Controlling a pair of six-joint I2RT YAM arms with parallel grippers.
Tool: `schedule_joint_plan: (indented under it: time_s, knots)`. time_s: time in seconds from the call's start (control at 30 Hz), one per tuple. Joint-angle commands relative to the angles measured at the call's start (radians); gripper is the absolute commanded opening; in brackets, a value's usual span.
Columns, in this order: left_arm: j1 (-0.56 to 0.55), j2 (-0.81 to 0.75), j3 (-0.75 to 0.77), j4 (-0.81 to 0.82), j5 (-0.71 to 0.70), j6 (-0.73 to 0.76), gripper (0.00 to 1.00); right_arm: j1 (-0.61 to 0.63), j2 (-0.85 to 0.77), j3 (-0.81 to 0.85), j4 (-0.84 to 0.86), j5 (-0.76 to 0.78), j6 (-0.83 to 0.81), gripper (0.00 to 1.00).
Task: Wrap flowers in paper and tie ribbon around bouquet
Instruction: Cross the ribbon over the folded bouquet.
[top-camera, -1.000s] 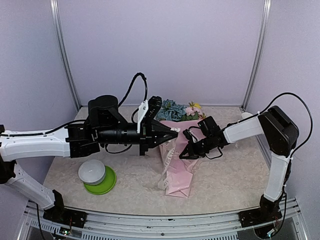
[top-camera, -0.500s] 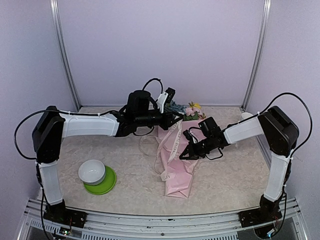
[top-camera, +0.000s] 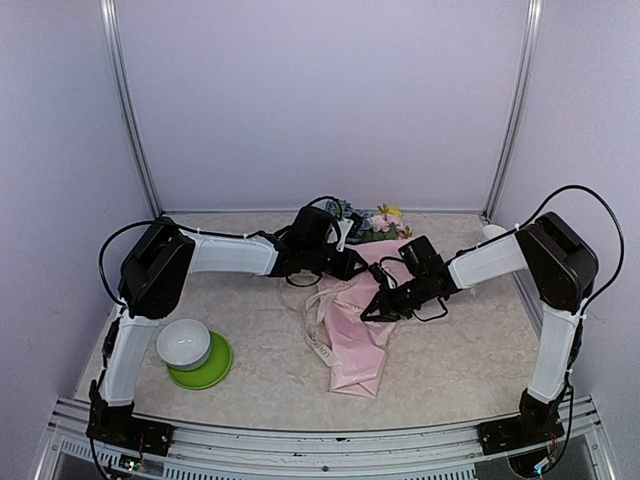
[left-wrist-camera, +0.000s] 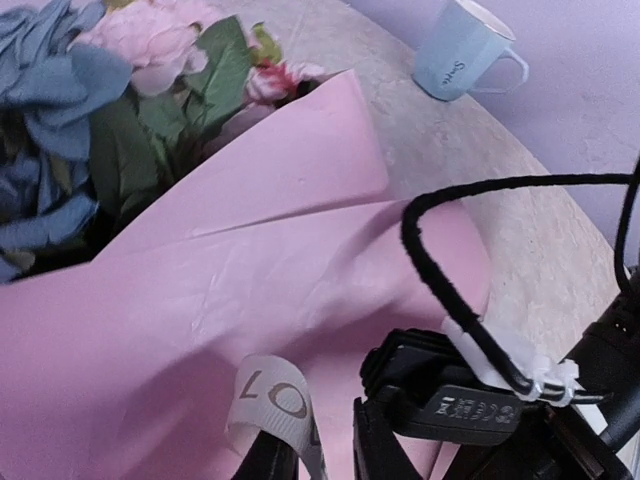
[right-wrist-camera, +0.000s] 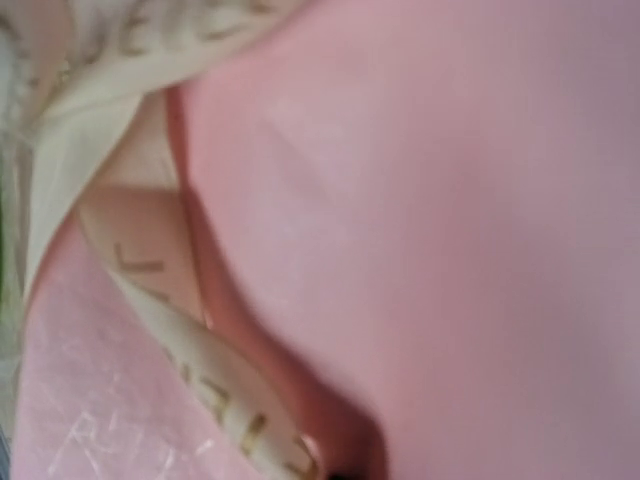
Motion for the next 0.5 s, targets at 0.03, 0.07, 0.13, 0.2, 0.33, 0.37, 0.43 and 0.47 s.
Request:
schedule_joint_plan:
  time_s: [0.03, 0.07, 0.13, 0.2, 0.33, 0.37, 0.43, 0.47]
  knots:
    - [0.014, -0.014, 0.064, -0.169, -0.134, 0.079, 0.41, 0.009, 0.017, -0.019, -0.046, 0.019, -0.012, 0.00]
    - [0.022, -0.028, 0.062, -0.185, -0.166, 0.087, 0.51, 0.009, 0.018, -0.019, -0.046, 0.019, -0.012, 0.00]
    - [0.046, -0.059, 0.058, -0.216, -0.212, 0.103, 0.71, 0.010, 0.016, -0.019, -0.047, 0.018, -0.013, 0.00]
    - [0.073, -0.091, 0.052, -0.247, -0.233, 0.131, 0.92, 0.010, 0.015, -0.016, -0.053, 0.021, -0.016, 0.00]
    - [0.085, -0.153, 0.042, -0.310, -0.360, 0.202, 0.99, 0.011, 0.013, -0.013, -0.061, 0.028, -0.021, 0.00]
    - [0.084, -0.166, 0.041, -0.333, -0.395, 0.214, 0.99, 0.011, 0.013, -0.010, -0.062, 0.029, -0.023, 0.00]
    - [0.078, -0.203, 0.022, -0.372, -0.449, 0.216, 0.99, 0.011, 0.015, -0.007, -0.066, 0.031, -0.025, 0.00]
    - [0.070, -0.236, -0.009, -0.378, -0.468, 0.213, 0.99, 0.011, 0.017, -0.005, -0.068, 0.033, -0.026, 0.00]
